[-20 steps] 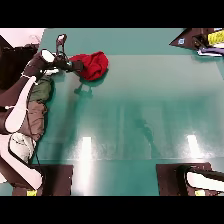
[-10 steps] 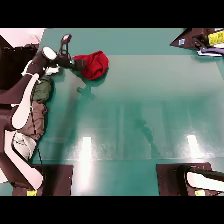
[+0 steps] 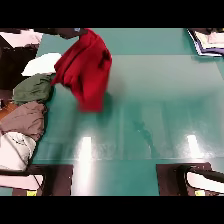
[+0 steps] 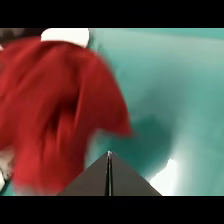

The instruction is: Fold the shirts.

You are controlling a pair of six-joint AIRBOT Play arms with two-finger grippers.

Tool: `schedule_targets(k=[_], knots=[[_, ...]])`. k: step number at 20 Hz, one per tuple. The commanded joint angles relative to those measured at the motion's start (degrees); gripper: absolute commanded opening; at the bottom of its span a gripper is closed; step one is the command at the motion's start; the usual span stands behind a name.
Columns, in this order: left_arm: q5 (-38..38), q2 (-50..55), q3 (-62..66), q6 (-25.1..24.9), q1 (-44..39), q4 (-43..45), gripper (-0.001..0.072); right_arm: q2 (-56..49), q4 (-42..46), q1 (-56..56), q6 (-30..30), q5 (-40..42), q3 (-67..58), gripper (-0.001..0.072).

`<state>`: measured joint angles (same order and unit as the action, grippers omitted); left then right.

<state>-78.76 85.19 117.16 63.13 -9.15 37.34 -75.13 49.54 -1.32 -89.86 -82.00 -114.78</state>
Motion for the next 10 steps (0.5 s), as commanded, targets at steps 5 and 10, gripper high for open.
schedule_targets(k=[5,10], knots=[[-3.0,-7.6,-11.3,-2.1,-10.3,12.6,0.0024,7.1,0.0,0.0,0.0,3.9,5.5,0.0016],[2.3,-2.5,-22.5,3.4,-9.3,21.3,0.0345,10.1,0.1,0.0,0.0,3.7,5.5,0.0016]])
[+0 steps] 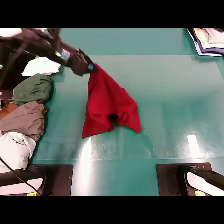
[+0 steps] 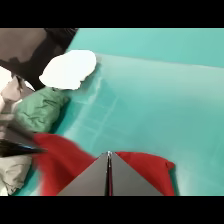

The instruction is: Fold the shirts.

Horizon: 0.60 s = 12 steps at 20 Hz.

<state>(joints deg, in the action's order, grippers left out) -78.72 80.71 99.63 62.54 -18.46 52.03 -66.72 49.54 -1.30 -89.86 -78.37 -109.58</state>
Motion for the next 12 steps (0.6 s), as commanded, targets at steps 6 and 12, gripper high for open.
schedule_targets(k=[6,12], knots=[[-7.2,2.0,-7.5,11.7,8.2,7.1,0.0662,2.8,3.6,0.0,0.0,-3.9,0.3,0.0016],[4.0,1.0,-30.7,7.5,8.0,-4.6,0.0662,2.7,7.1,0.0,0.0,-7.4,0.3,0.0016]])
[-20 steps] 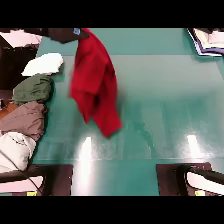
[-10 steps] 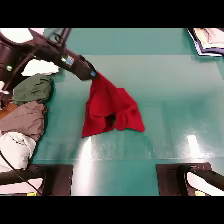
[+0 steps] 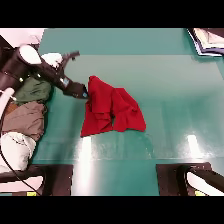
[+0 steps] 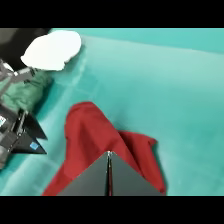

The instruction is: Fold the shirts.

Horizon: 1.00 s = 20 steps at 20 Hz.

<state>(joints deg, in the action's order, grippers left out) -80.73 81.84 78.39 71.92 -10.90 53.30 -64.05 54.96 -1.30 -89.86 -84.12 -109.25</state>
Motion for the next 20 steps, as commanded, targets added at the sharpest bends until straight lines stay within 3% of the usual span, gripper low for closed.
schedule_targets(k=[1,6,7,8,10,11,15,17,20], knots=[[9.6,-0.1,-12.1,-1.9,0.4,-7.4,0.0662,-0.1,1.8,0.0,0.0,-1.6,0.0,0.0016],[18.7,0.0,-15.0,-6.4,0.1,-14.4,0.0661,-2.1,1.8,0.0,0.0,-3.2,0.0,0.0016],[20.2,0.1,-15.0,-6.4,-0.5,-14.3,0.0630,-2.8,1.7,0.0,0.0,-4.0,0.0,0.0016],[21.0,0.2,-15.0,-6.4,-1.3,-14.3,0.0444,-3.6,1.8,0.5,0.0,-4.8,0.0,0.0016],[22.8,0.2,-15.0,-6.4,-3.0,-14.3,0.0215,-4.9,2.2,1.8,0.0,-5.6,0.0,0.0016],[22.8,0.1,-15.0,-6.4,-3.3,-14.4,0.0017,-5.6,2.3,2.5,0.0,-6.2,0.0,0.0016],[17.2,-2.3,-9.9,-5.6,-1.1,-8.8,0.0022,-7.4,2.6,5.7,0.0,-13.1,3.2,0.0016],[13.2,-5.0,-4.4,-4.7,0.2,-3.3,0.0023,-5.6,8.2,7.6,0.0,-10.6,11.9,0.0016],[7.3,-8.0,3.0,-4.8,0.2,0.2,0.0024,-1.8,12.9,9.8,0.0,0.3,30.9,0.0017]])
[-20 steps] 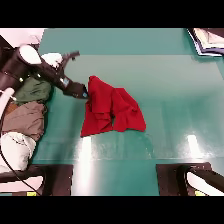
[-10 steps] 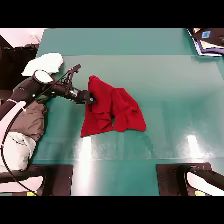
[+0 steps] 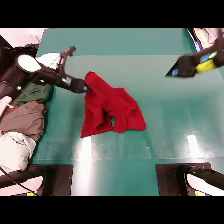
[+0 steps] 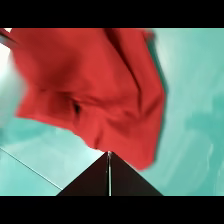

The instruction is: Fold the shirts.

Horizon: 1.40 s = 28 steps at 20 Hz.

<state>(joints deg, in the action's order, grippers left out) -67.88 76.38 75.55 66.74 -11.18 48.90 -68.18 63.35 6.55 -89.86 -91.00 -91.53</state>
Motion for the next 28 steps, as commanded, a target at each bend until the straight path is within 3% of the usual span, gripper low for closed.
schedule_targets(k=[1,2,3,4,5,8,11,15,20,21,23,24,28], knots=[[-6.6,-2.9,7.2,0.4,0.5,4.5,0.0024,3.1,3.4,2.0,0.0,11.1,19.4,0.0020],[-7.1,-3.1,8.0,0.5,0.5,4.5,0.0024,3.5,2.1,2.0,0.0,14.6,25.2,0.0116],[-7.3,-3.1,8.2,0.5,0.5,4.6,0.0024,3.5,1.5,2.0,0.3,17.1,29.9,0.0392],[-7.7,-3.1,8.2,0.5,0.5,4.6,0.0024,3.5,0.7,2.0,0.6,20.1,34.4,0.0620],[-8.2,-3.0,8.2,0.5,0.5,4.7,0.0024,3.5,0.7,2.0,0.6,22.8,37.7,0.0624],[-8.5,-3.0,8.2,0.5,0.5,4.7,0.0025,3.5,0.5,2.0,0.6,30.9,44.2,0.0568],[-8.6,-3.0,8.2,0.8,0.5,4.7,0.0024,3.0,-5.7,2.1,3.1,35.6,47.6,0.0568],[-9.6,-3.0,8.2,0.8,0.5,4.7,0.0025,-3.8,-13.2,4.6,6.8,37.2,47.3,0.0567],[-10.2,-3.0,8.2,0.8,0.5,4.7,0.0024,-11.4,-12.5,10.4,6.8,37.4,41.1,0.0544],[-10.2,-3.0,8.2,0.8,0.5,4.7,0.0025,-12.4,-11.1,11.4,6.8,37.2,39.4,0.0435],[-10.6,-3.0,8.2,0.8,0.5,4.8,0.0024,-13.2,-7.8,12.3,6.8,36.7,36.2,0.0090],[-10.8,-3.1,8.3,0.8,0.5,4.8,0.0024,-12.7,-6.1,12.3,6.8,35.7,34.7,0.0015],[-12.3,-3.1,17.5,2.1,0.5,6.8,0.0024,-3.9,2.8,8.6,5.9,29.9,25.5,0.0014]])
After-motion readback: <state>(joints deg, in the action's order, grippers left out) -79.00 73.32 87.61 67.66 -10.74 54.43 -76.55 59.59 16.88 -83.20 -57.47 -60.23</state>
